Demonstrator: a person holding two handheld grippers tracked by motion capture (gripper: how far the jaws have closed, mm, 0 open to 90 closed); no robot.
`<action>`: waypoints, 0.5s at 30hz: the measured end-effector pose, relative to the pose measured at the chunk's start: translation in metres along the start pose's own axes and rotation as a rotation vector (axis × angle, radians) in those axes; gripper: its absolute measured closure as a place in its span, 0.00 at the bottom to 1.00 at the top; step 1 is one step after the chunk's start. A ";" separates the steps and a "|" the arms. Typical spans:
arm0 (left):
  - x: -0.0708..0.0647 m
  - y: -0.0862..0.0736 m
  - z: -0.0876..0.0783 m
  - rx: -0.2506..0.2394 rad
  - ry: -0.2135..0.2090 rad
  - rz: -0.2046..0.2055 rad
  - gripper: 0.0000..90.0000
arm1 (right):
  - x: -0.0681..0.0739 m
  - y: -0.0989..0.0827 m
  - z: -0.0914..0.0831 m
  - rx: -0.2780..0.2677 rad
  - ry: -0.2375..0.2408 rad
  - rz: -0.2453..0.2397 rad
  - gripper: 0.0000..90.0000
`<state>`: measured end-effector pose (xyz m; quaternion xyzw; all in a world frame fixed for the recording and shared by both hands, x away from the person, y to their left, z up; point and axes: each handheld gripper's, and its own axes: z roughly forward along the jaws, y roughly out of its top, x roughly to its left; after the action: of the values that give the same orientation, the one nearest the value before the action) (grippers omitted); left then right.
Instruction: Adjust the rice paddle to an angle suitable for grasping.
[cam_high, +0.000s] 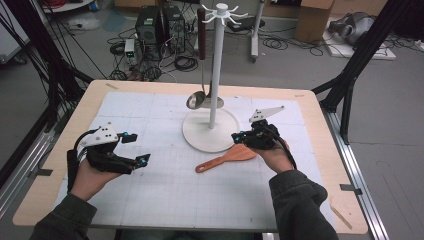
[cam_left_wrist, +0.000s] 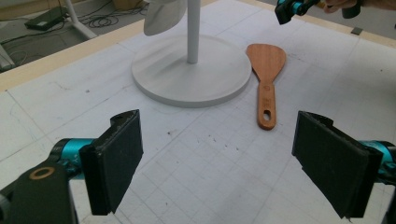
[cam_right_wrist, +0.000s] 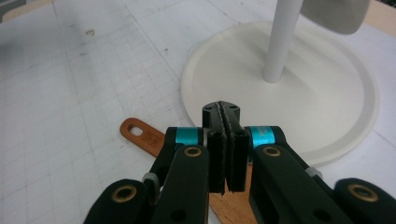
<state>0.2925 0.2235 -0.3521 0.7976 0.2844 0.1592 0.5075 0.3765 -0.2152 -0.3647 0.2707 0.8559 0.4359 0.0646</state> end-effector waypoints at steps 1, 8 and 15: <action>0.000 0.000 0.000 0.000 0.000 -0.001 0.19 | 0.000 -0.001 0.002 0.001 -0.001 -0.002 0.99; 0.000 0.000 0.000 0.000 -0.003 0.001 0.19 | -0.002 -0.009 0.019 0.040 0.010 0.013 1.00; -0.001 -0.001 0.000 -0.001 -0.003 0.000 0.19 | 0.001 -0.013 0.038 0.080 0.029 -0.001 1.00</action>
<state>0.2919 0.2233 -0.3526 0.7977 0.2834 0.1580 0.5084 0.3835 -0.1940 -0.3976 0.2664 0.8736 0.4051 0.0412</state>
